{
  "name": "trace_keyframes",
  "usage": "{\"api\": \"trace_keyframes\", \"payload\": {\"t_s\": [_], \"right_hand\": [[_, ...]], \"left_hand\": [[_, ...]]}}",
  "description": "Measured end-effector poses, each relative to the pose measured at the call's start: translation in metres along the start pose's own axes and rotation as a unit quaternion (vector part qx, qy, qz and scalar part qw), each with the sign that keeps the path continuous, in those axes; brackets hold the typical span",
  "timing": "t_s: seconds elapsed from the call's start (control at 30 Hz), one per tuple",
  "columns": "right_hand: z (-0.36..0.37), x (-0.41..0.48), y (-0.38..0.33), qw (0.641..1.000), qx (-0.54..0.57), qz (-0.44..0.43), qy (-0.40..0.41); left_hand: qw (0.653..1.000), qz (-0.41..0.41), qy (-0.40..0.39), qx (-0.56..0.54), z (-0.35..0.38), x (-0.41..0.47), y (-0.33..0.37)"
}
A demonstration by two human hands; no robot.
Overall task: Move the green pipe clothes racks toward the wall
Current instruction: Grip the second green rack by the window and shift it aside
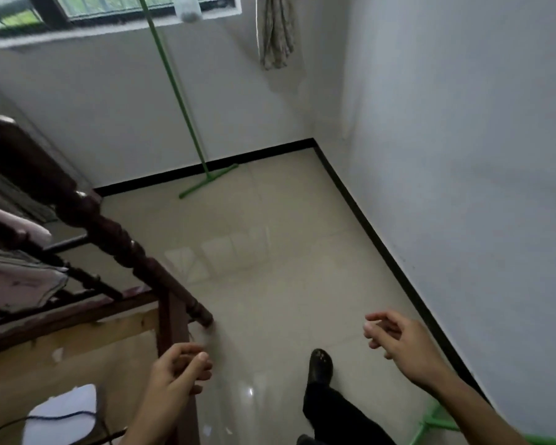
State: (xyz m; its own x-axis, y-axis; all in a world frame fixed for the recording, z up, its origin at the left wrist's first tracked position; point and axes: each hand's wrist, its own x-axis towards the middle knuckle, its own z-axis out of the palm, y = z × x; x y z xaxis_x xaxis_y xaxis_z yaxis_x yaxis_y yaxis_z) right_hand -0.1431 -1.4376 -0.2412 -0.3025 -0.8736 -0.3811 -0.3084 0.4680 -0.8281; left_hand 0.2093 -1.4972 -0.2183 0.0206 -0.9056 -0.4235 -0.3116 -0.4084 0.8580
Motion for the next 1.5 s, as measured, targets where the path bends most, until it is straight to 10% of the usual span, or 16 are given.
{"api": "trace_keyframes", "payload": {"t_s": [0.77,1.5], "right_hand": [[0.081,0.500,-0.283,0.985,-0.085,-0.114,-0.101],[0.269,0.913,-0.557,0.990,-0.032,-0.114,-0.070]], "left_hand": [[0.979,0.002,0.170,-0.113,-0.053,0.433,0.209],[0.987,0.061,0.139,-0.048,-0.244,0.899,0.417]]}}
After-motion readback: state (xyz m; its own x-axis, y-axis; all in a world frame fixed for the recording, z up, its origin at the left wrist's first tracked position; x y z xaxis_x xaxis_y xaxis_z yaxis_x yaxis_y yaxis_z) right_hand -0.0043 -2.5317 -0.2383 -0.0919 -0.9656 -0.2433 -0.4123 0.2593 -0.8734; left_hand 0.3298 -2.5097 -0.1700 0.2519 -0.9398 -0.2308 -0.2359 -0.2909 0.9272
